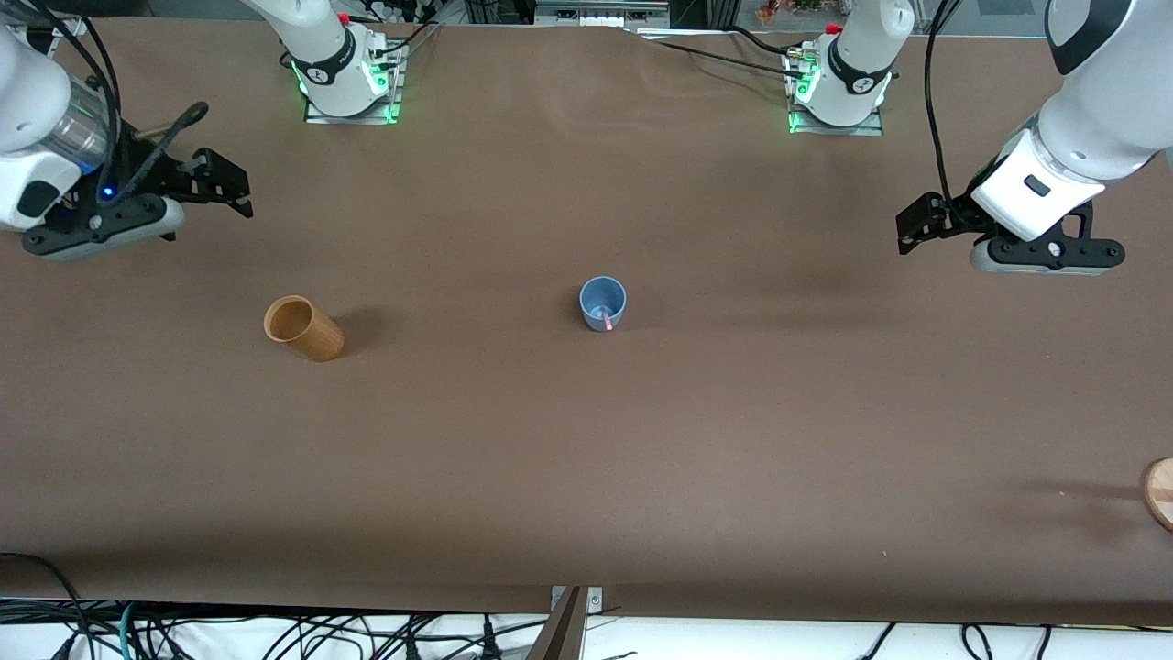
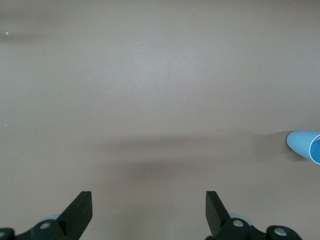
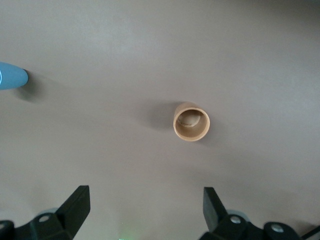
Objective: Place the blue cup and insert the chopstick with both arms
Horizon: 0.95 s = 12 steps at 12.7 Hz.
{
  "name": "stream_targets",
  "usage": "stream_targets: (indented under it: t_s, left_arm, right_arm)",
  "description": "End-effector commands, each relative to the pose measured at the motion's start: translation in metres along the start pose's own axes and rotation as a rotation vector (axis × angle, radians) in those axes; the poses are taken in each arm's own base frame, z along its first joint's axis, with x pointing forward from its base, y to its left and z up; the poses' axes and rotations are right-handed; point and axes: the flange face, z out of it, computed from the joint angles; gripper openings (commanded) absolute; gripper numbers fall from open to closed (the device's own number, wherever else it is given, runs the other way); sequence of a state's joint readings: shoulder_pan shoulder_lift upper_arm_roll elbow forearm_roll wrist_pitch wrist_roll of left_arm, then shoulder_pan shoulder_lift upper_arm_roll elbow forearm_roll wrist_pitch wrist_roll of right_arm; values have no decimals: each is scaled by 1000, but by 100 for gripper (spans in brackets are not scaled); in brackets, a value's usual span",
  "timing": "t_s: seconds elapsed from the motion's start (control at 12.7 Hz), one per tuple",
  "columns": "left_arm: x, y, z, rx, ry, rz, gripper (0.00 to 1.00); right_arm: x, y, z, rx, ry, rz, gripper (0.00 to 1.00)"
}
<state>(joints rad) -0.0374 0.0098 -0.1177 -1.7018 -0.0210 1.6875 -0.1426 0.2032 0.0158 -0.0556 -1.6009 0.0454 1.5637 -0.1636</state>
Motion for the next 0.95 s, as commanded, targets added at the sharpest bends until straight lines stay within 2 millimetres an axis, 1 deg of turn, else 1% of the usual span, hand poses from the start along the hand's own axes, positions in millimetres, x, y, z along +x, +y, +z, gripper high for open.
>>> stream_targets:
  t_s: [0.0, 0.32, 0.55, 0.87]
  left_arm:
    - [0, -5, -2, -24, -2, 14, 100]
    - [1, -5, -2, -24, 0, 14, 100]
    - [0, -5, -2, -24, -2, 14, 100]
    - [1, -5, -3, -24, 0, 13, 100]
  right_arm:
    - [-9, -2, 0, -15, 0, -11, 100]
    - [-15, 0, -7, -14, -15, -8, 100]
    - [-14, 6, -8, -11, -16, -1, 100]
    - [-16, 6, -9, -14, -17, -1, 100]
